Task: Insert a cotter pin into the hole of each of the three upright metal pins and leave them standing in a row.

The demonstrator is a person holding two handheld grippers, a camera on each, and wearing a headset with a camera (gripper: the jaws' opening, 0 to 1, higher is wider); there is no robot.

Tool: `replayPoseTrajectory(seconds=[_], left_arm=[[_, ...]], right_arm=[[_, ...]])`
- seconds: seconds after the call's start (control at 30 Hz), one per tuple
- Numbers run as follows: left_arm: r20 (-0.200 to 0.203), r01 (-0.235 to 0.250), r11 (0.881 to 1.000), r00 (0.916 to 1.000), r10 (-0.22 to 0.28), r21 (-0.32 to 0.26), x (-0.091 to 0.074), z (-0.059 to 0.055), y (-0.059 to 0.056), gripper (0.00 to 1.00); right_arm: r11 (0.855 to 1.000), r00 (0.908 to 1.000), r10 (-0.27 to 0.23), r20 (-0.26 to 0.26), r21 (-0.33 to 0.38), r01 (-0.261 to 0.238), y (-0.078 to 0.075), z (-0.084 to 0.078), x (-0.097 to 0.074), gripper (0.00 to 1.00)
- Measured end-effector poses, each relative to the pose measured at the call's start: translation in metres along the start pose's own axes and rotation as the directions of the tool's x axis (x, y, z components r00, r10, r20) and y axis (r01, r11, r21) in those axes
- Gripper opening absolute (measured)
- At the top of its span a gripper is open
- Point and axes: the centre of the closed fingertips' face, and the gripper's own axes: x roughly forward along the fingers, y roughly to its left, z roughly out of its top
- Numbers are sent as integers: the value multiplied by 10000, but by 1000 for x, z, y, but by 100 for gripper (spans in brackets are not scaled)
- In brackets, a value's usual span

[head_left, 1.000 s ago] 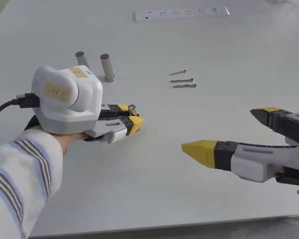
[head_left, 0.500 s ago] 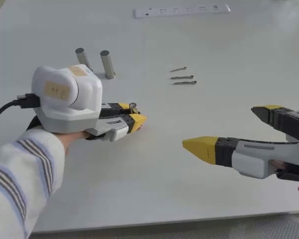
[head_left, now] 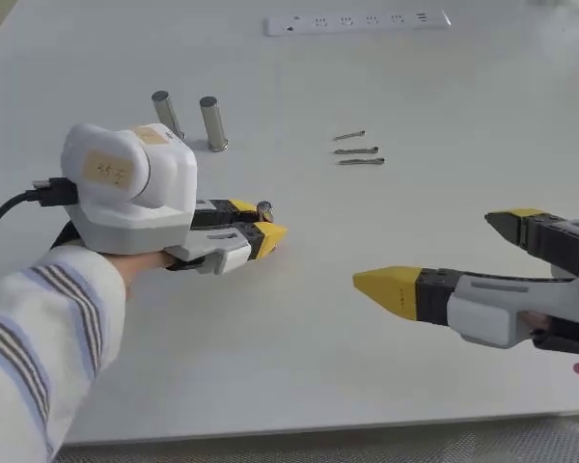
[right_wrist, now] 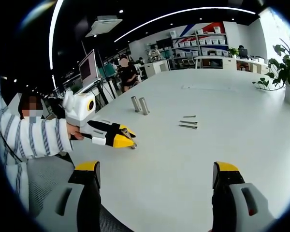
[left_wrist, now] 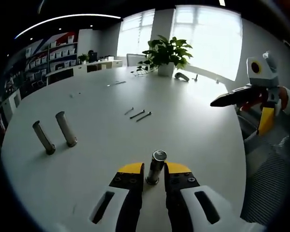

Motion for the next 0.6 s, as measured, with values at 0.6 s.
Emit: replayPoseTrajectory(seconds=[0.6], left_arm=[[-217, 392, 9987, 9990, -385, 331, -56, -11, -1, 54]], right_arm=[[9996, 10000, 61, -64, -269, -63, 4, 3, -4, 95]])
